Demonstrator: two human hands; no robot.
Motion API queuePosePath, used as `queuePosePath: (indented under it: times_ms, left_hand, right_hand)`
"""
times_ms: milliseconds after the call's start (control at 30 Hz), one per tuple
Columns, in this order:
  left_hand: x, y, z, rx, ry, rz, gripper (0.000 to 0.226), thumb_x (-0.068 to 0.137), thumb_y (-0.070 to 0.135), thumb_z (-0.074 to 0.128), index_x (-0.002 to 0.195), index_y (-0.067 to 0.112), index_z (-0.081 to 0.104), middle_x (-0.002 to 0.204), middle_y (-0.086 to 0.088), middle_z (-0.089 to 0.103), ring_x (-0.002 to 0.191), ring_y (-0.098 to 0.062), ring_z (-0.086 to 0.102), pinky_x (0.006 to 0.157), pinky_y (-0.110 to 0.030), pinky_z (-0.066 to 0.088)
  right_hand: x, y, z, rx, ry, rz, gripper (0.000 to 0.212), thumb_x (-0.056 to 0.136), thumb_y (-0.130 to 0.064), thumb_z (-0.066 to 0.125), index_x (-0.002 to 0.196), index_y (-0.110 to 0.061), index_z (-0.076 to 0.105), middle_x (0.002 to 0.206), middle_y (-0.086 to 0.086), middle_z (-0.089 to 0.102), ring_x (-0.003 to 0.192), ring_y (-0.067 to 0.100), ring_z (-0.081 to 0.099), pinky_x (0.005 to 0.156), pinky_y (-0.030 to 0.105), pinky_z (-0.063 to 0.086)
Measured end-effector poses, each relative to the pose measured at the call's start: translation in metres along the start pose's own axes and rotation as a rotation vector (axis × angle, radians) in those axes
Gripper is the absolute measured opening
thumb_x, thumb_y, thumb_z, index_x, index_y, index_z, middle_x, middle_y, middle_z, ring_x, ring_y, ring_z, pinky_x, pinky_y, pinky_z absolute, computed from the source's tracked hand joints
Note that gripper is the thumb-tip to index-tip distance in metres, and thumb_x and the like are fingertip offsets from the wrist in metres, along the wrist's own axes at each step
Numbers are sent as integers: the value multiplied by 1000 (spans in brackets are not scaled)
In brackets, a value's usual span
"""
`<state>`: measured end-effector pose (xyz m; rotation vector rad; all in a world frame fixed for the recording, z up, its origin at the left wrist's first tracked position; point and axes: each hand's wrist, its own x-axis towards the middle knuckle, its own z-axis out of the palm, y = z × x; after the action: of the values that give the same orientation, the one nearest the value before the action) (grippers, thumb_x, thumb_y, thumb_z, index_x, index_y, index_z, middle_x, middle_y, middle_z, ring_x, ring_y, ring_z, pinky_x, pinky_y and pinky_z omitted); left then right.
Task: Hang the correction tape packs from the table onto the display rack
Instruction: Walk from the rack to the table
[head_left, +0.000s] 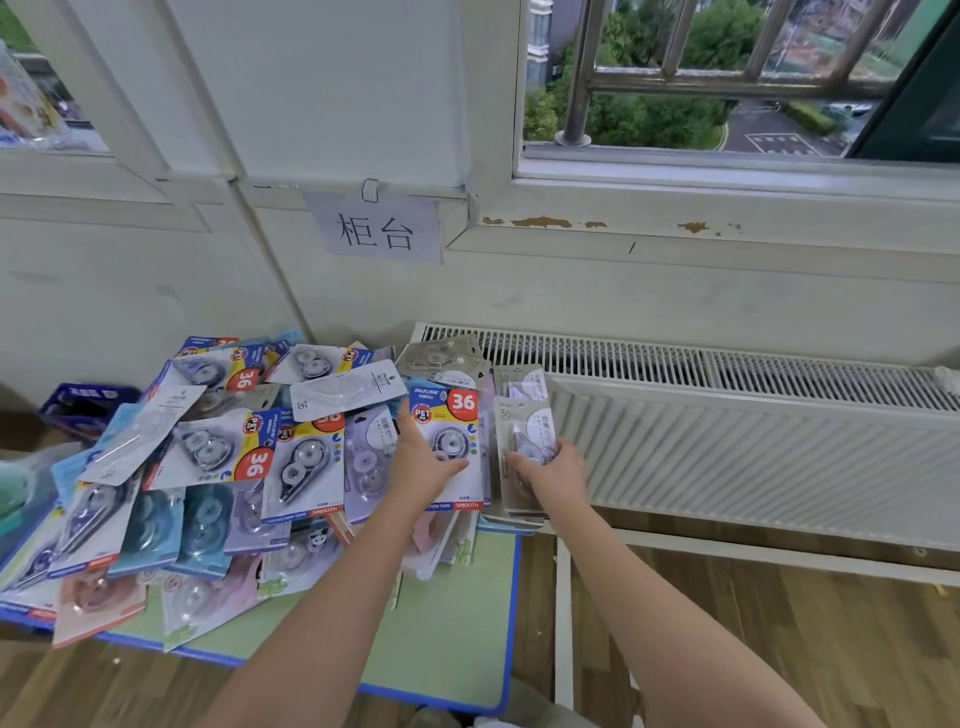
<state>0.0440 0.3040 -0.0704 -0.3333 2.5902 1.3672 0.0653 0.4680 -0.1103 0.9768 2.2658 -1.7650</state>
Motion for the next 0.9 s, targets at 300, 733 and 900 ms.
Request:
queuePosePath:
  times_ms: [300, 733, 900]
  left_hand:
    - [10, 37, -27, -315, -52, 6, 28, 84, 13, 72, 109, 6, 63, 102, -13, 69, 78, -17, 63, 63, -23, 52]
    - [-16, 123, -81, -817, -342, 257, 16, 85, 16, 66, 100, 18, 67, 96, -5, 74, 84, -23, 69, 76, -41, 57]
    - [-45, 158, -97, -774, -542, 438, 23, 89, 15, 62, 111, 14, 65, 95, -2, 73, 73, -10, 70, 56, -23, 55]
  right_hand:
    - [1, -45, -26, 359, -110, 47, 68, 80, -29, 75, 137, -12, 43, 130, 11, 55, 111, 30, 59, 93, 47, 51]
    - [-95, -125, -96, 785, -125, -362, 30, 81, 12, 57, 105, -5, 63, 88, 7, 73, 81, 20, 70, 81, 33, 55]
    - [-165, -130, -118, 774, 134, -569, 28, 70, -2, 71, 94, -16, 71, 91, 3, 74, 86, 17, 69, 88, 31, 52]
